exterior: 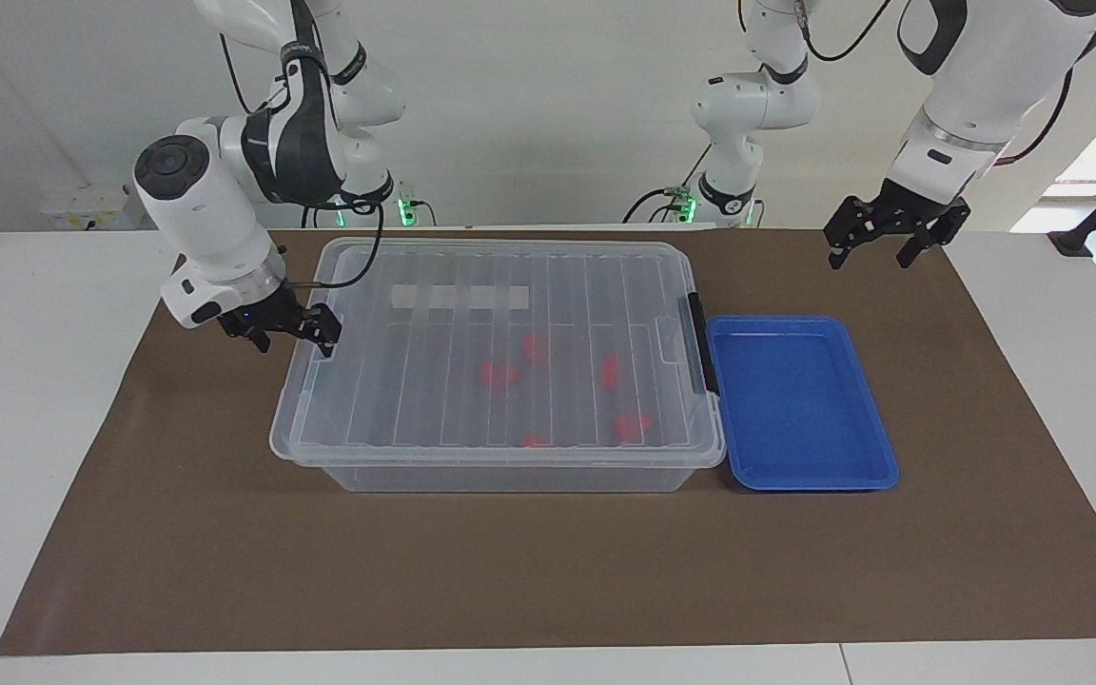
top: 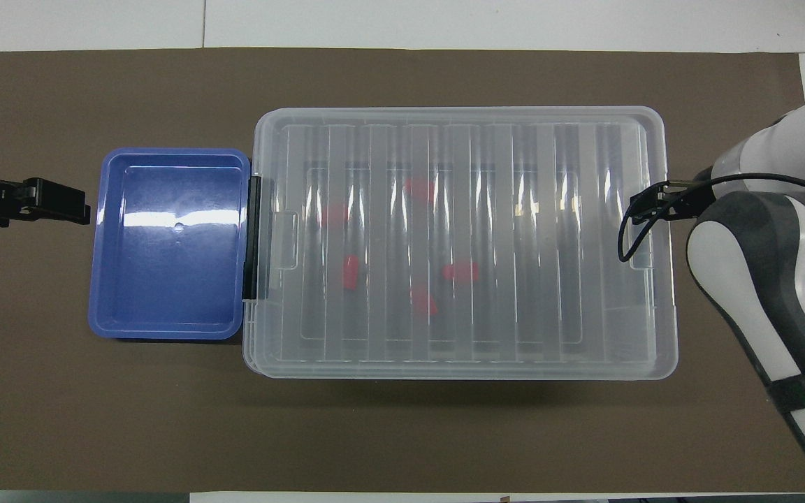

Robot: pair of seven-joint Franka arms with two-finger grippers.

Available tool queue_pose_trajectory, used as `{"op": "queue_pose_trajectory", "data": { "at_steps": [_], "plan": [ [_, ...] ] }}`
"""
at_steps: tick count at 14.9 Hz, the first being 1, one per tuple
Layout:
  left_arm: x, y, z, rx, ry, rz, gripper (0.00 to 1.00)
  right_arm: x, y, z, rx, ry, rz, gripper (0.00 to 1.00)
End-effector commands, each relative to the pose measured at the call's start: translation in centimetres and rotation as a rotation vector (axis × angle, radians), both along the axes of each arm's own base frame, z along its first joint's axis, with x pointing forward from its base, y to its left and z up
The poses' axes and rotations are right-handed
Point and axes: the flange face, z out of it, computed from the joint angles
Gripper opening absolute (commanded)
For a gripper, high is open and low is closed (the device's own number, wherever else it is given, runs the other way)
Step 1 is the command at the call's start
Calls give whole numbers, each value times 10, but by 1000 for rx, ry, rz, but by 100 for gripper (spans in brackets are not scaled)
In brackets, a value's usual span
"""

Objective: Place red block in blue tray from box
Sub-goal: 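Grip the clear lid edge with the right gripper and slide it open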

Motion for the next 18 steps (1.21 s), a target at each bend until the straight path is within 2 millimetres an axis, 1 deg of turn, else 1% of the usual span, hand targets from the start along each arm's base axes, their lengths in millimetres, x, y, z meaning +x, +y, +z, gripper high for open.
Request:
{"op": "queue_pose_trajectory", "data": {
  "at_steps": [1,7,9,13,16,18],
  "plan": [
    [-6,2,1,-8,9,1,100,-8,-20,2,-1,4,23,100],
    [-6,3,1,-8,9,3,100,-10,-63,2,-1,4,56,100],
    [-6,3,1,-8,9,3,100,-12,-83,2,-1,2,67,100],
    [-6,3,1,-8,9,3,100,-14,-106,1,-3,-1,85,100],
    [-6,3,1,-8,9,3,100,-18,-133,2,-15,-6,116,100],
    [-6,3,1,-8,9,3,100,-20,-143,2,-14,-5,119,100]
  ]
}}
